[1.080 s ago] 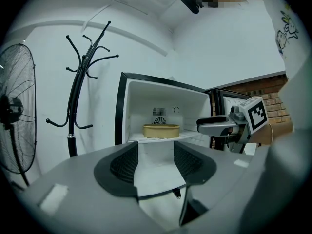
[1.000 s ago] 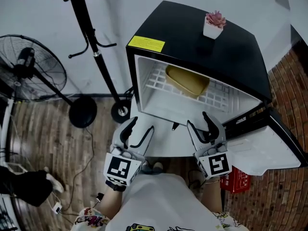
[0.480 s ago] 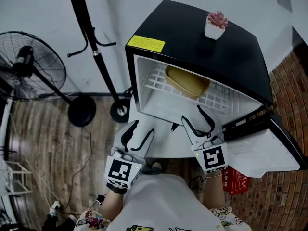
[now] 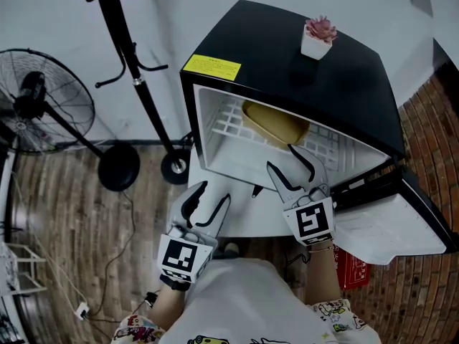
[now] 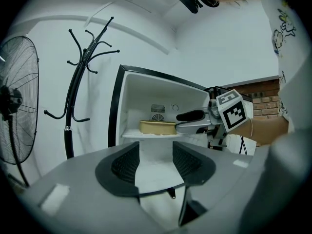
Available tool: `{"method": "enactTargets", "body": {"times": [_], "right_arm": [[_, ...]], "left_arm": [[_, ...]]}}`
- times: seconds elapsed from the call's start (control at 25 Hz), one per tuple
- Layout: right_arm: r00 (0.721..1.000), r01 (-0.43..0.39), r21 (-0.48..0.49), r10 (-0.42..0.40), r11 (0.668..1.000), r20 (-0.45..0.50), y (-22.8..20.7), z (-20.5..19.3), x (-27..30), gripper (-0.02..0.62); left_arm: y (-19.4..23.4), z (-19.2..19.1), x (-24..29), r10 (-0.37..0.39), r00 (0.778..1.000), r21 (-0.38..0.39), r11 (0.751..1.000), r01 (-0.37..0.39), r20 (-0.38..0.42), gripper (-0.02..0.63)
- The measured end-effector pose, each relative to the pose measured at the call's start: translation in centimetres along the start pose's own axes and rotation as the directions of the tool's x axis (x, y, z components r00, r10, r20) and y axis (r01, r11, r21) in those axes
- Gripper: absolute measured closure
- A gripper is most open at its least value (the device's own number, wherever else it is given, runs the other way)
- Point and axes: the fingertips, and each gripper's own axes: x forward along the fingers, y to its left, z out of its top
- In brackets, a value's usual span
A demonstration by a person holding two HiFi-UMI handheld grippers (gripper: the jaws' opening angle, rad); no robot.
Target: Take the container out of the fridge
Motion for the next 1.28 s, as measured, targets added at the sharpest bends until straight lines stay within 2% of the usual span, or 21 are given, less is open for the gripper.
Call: {"method": "enactTargets", "body": {"times": [0.48,0.64,1.12,1.28], "right_arm": [[0.989,-0.036,-0.168,0.010,0.985,-0.149,-0.5,-1.6,2.4,0.374],[0.984,-0.050,-0.200,0.014,0.979,-0.180,-0.7,-1.9,2.9,0.374],[0.961,-0.116,-0.272,0.038,0.955,-0.275,-0.6,-3.3,4.1,0.375],[0.954,-0.127,-0.291,0.037,0.948,-0.298,-0.7,-3.3,4.3,0.398]], "left_arm": [[0.0,0.1,0.9,-0.033,0.999,0.011,0.999,0.033,0.021,0.402],[0.0,-0.2,1.0,-0.032,0.999,-0.010,0.999,0.032,-0.004,0.403],[0.4,0.0,1.1,-0.026,1.000,-0.016,1.000,0.026,0.010,0.403],[0.5,-0.2,0.9,-0.020,1.000,-0.026,0.999,0.021,0.005,0.405]]}}
